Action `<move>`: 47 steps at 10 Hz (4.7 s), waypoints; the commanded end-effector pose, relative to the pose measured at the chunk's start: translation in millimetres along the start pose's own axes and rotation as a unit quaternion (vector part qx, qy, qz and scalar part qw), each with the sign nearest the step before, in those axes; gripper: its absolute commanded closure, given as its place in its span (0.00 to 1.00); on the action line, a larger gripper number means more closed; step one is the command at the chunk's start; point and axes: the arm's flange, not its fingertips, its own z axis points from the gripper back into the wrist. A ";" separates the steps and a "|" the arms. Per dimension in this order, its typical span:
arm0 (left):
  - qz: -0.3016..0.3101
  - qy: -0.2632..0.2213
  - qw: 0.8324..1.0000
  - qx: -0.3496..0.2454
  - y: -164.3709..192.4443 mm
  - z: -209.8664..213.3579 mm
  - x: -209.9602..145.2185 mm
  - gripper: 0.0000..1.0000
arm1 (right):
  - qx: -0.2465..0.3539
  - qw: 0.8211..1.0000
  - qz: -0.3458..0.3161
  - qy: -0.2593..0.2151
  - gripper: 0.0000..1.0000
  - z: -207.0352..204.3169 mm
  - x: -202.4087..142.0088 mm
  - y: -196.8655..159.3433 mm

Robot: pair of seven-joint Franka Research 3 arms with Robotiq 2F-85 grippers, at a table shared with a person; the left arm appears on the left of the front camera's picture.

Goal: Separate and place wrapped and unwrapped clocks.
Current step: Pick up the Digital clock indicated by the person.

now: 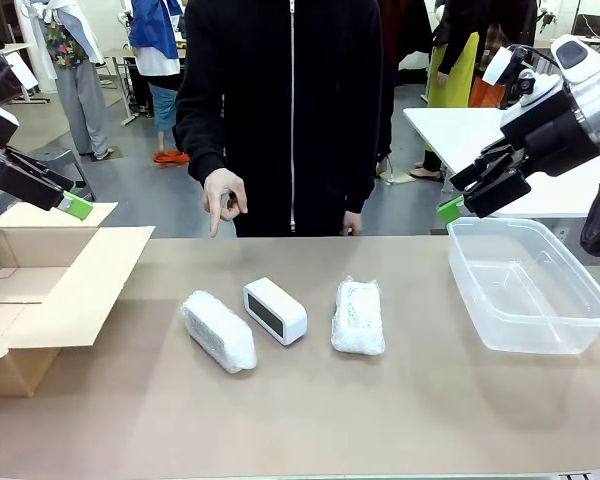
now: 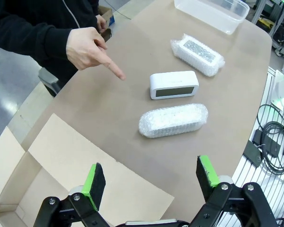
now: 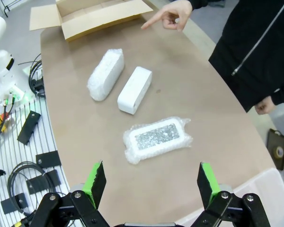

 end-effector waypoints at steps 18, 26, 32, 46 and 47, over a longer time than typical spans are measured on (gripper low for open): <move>0.001 -0.001 1.000 -0.003 0.5 -0.4 -0.3 0.00 | 0.008 1.000 -0.001 -0.007 0.00 -0.7 -1.0 0.2; -0.418 0.181 0.863 -0.219 -60.2 -119.2 47.9 0.00 | 0.008 1.000 -0.001 -0.007 0.00 -0.7 -1.0 0.2; -0.506 0.189 0.815 -0.209 -94.7 -188.1 45.1 0.00 | 0.008 1.000 -0.001 -0.007 0.00 -0.7 -1.0 0.2; -0.563 0.242 0.760 -0.217 -59.1 -302.3 38.3 0.00 | 0.008 1.000 -0.001 -0.007 0.00 -0.7 -1.0 0.2; -0.571 0.239 0.756 -0.210 -56.9 -306.7 36.6 0.00 | 0.008 1.000 -0.001 -0.007 0.00 -0.7 -1.0 0.2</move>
